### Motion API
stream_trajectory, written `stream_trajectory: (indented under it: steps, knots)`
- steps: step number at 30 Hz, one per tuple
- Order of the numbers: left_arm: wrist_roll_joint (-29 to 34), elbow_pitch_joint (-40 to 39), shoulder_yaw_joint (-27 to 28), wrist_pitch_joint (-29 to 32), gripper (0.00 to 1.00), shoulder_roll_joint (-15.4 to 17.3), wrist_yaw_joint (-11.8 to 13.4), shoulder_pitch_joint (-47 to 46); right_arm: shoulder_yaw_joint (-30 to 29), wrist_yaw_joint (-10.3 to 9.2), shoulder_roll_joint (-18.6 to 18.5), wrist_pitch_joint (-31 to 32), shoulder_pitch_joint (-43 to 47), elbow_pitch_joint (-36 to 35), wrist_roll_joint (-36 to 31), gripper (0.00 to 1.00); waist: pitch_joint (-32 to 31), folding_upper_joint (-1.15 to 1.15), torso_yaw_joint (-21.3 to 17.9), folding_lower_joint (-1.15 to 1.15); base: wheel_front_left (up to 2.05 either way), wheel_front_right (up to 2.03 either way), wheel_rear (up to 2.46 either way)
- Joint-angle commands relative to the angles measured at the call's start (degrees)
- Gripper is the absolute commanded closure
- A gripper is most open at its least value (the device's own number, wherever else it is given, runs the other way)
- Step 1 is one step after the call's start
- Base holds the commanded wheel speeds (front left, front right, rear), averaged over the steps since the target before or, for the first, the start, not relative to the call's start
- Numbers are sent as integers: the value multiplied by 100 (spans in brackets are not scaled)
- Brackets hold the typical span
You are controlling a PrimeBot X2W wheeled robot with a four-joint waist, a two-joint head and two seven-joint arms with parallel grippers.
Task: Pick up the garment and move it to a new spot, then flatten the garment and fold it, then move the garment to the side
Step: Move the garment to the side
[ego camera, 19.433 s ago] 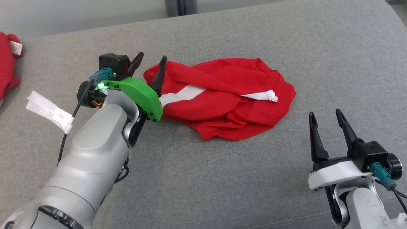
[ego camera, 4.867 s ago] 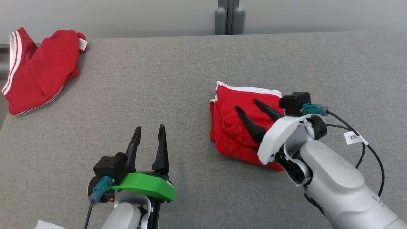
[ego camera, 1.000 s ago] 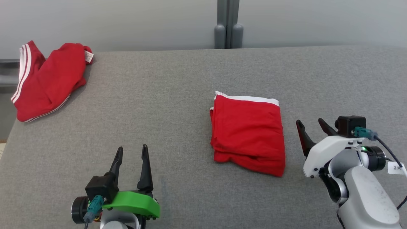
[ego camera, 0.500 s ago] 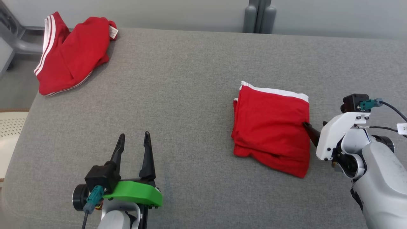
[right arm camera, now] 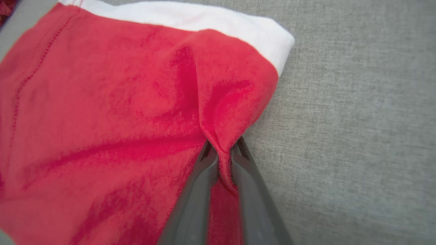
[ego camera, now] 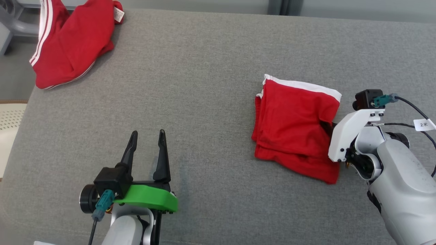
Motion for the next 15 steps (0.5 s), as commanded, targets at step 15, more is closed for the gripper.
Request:
stream_trajectory:
  steps: [15]
  knots:
    - [386,-95,32,-1,0,44,-119,-574,192,-6,-530,-1075,-646,286,7,100,665,0,-1794,0,0,0,0]
